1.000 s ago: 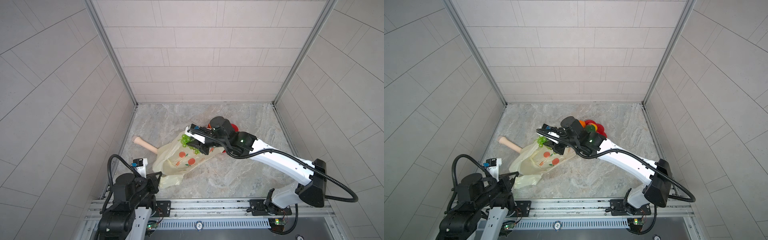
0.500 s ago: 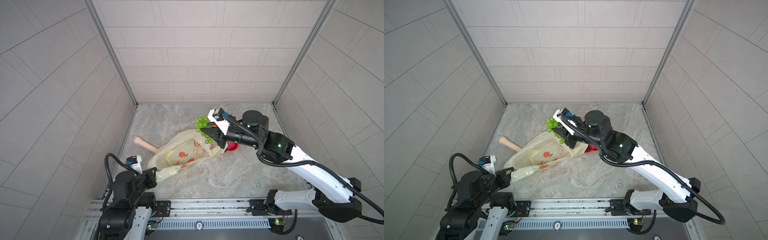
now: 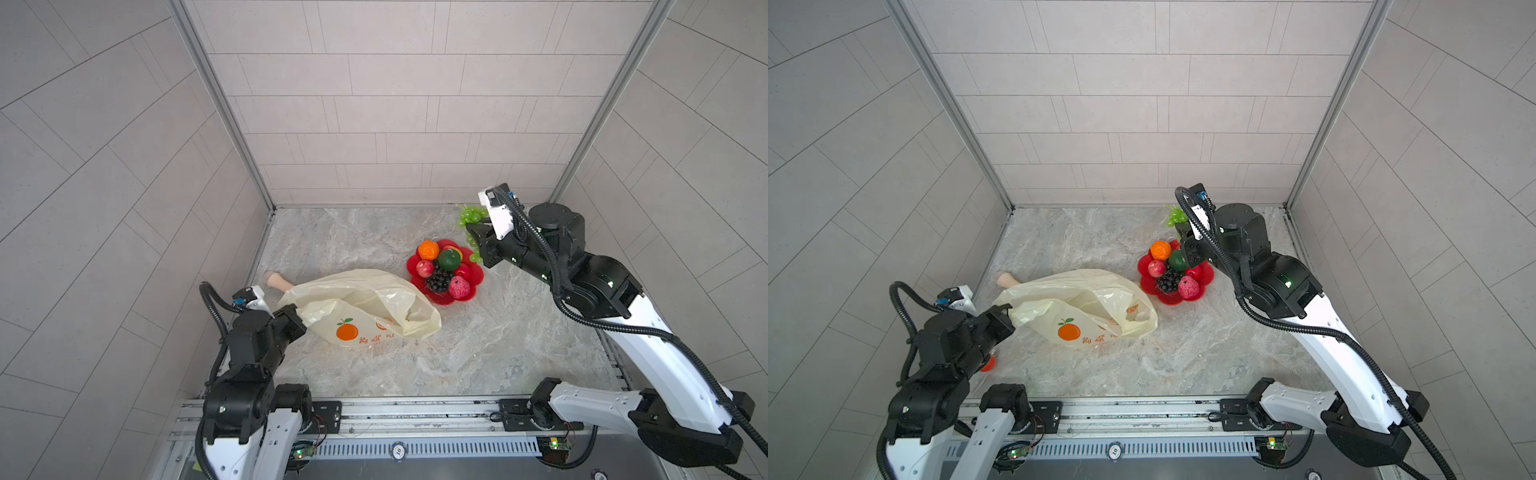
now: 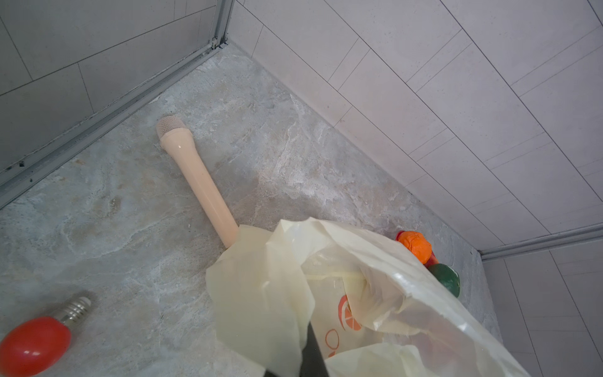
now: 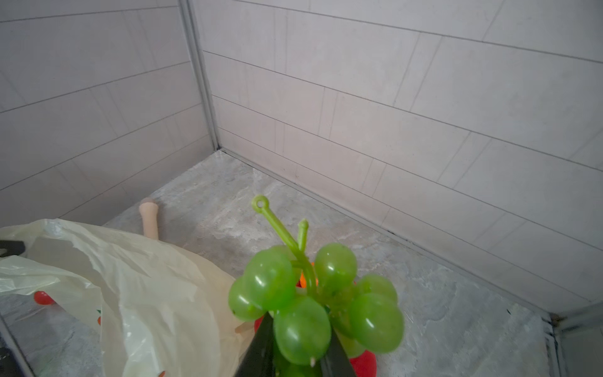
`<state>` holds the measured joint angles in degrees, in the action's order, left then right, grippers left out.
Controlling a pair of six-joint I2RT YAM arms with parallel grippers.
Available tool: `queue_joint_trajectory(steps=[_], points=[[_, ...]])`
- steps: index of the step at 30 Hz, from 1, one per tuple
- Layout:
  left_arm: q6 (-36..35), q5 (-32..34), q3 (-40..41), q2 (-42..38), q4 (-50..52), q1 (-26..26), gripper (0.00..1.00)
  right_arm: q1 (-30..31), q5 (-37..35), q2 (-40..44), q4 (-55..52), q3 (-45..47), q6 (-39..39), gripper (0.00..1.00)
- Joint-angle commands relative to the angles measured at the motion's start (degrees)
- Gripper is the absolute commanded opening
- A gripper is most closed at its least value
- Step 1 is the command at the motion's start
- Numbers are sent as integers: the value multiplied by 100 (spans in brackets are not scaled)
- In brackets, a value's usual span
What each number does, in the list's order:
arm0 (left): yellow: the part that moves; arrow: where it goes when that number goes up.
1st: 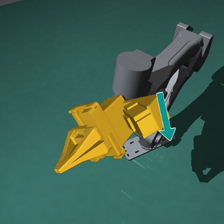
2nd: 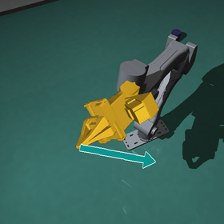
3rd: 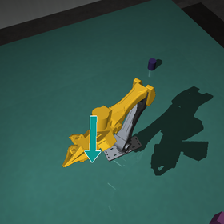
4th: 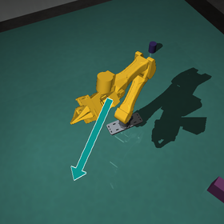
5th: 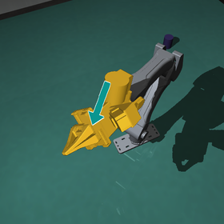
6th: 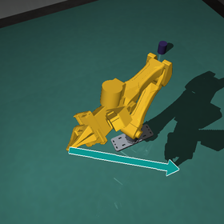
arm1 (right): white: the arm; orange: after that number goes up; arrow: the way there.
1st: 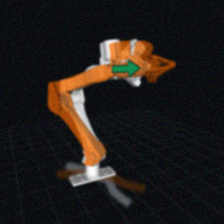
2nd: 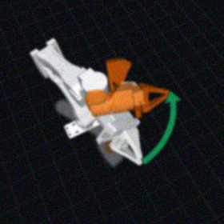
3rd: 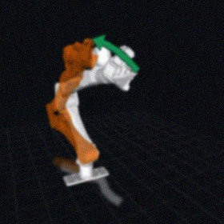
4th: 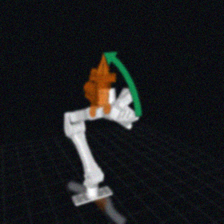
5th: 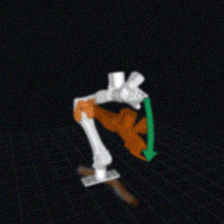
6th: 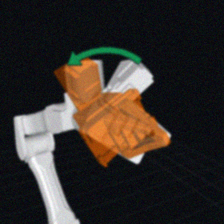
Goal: Take fruits out of the plastic bag
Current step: Place the plastic bag at the center of the board.
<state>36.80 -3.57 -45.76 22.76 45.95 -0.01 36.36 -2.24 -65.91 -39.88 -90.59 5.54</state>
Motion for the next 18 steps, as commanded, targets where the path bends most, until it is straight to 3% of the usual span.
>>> queue_joint_trajectory(steps=[1, 11, 18], points=[[231, 147, 69, -5, -576, 32, 0, -155, -58, -48, -294, 202, 341, 24], [239, 409, 241, -535, -312, 37, 0, -226, 503, -1154, 467, 1139, 765, 26], [1070, 1179, 526, 222, -1616, 36, 0, -226, 613, -2778, -144, 281, 596, 27]])
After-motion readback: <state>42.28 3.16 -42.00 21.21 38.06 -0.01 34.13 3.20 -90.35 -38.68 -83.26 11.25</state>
